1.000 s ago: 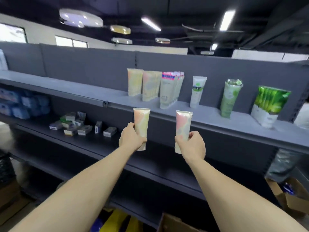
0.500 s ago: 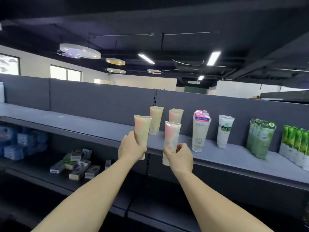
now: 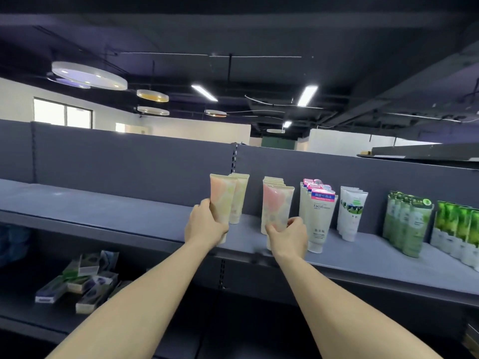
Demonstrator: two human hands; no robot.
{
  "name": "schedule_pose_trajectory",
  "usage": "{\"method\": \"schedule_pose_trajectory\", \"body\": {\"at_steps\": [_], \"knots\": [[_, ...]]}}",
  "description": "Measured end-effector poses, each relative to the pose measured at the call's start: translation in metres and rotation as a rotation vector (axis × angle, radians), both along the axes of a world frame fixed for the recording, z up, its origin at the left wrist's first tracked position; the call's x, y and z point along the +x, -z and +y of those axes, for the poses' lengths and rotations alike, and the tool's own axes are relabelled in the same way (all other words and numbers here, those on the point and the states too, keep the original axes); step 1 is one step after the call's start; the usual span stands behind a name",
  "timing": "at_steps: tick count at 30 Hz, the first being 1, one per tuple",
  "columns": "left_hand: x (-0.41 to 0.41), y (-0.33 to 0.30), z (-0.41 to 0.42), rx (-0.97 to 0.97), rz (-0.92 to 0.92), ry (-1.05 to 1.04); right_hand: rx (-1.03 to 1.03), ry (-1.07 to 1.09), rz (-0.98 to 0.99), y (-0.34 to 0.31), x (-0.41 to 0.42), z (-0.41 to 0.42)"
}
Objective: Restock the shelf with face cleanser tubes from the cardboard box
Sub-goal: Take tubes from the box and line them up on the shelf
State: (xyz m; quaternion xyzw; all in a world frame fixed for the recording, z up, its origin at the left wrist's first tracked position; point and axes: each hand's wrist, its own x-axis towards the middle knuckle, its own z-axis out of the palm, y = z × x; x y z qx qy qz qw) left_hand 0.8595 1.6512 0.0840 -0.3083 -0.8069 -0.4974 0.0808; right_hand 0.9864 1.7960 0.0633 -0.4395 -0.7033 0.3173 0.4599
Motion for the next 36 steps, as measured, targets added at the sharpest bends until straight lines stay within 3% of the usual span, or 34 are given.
{"method": "schedule_pose_trajectory", "body": {"at_steps": [9, 25, 36], "knots": [[-0.037, 0.012, 0.066, 0.039, -0.005, 0.049, 0.035, 0.025, -0.040, 0.012, -0.035, 0.045], [-0.081, 0.021, 0.109, -0.025, -0.018, 0.122, -0.002, 0.147, -0.139, 0.018, -0.061, 0.047], [-0.086, 0.025, 0.124, 0.001, 0.008, 0.042, 0.001, 0.160, -0.125, 0.017, -0.060, 0.043]]}}
